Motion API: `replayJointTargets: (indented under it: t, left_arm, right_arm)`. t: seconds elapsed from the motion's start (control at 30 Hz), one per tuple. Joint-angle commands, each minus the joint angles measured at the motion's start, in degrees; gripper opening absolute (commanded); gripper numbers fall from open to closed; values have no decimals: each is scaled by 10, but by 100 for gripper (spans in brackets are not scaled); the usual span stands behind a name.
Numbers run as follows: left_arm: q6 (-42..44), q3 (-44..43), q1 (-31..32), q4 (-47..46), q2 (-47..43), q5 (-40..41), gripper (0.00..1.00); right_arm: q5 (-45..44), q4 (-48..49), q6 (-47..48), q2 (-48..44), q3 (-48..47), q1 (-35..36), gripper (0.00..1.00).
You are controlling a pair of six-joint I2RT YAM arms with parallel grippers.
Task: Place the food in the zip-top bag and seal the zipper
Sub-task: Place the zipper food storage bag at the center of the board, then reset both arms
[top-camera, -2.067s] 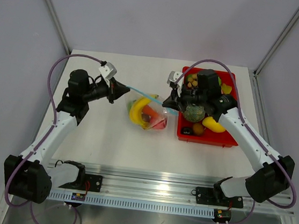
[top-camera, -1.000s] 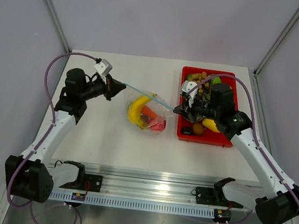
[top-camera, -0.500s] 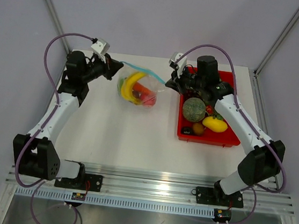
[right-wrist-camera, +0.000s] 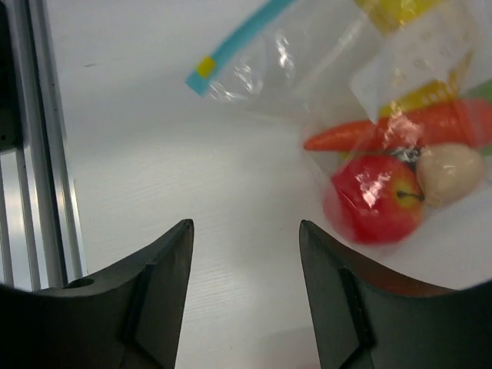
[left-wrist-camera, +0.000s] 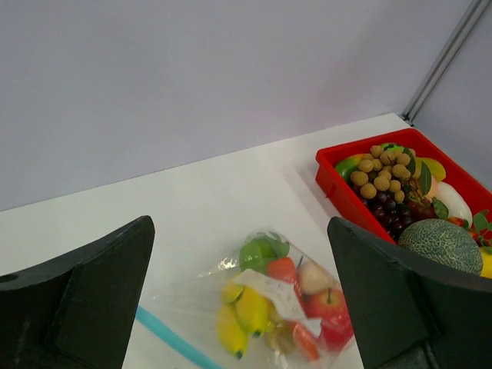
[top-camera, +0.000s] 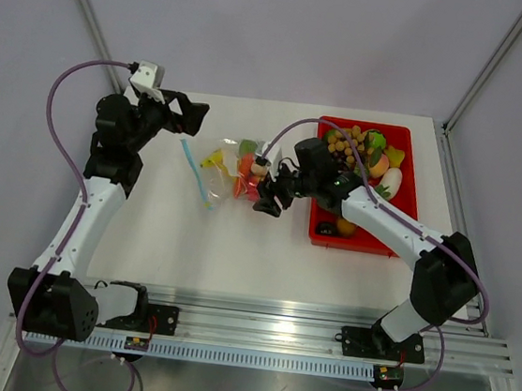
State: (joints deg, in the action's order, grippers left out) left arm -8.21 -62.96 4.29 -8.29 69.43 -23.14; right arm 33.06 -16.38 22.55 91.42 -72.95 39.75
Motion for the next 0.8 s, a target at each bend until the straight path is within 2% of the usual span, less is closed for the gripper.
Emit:
replayJointTargets:
  t: [0.0, 0.1, 0.13, 0.2, 0.23, 0.33, 0.43, 0.6, 0.77]
  left_arm:
    - [-22, -23, -2, 58, -48, 48, 99]
    - [-49, -28, -2, 118, -68, 49, 99]
    - [-58, -24, -2, 131, -73, 47, 99]
    - [-88, -16, -2, 165, -82, 44, 99]
    - [-99, -9, 0, 175, -90, 42, 99]
    - [-124, 29, 0, 209, -107, 28, 99]
    - [-135, 56, 0, 271, -112, 24, 99]
    - [-135, 99, 0, 307, -134, 27, 99]
    - [-133, 117, 1, 325, -170, 47, 99]
  right_arm:
    - [-77, 30, -63, -61, 18, -12, 67]
    - [-183, 14, -109, -84, 3, -12, 82]
    - [-263, 2, -162, -86, -6, -12, 99]
    - [-346, -23, -205, -86, -39, -12, 99]
    - [-440, -53, -262, -84, -52, -12, 99]
    - [-565, -116, -325, -79, -77, -13, 99]
    - [-614, -137, -378, -109, -48, -13, 99]
    - [-680, -162, -478, -191, 42, -13, 100]
    - [-720, -222, -529, -233, 85, -12, 100]
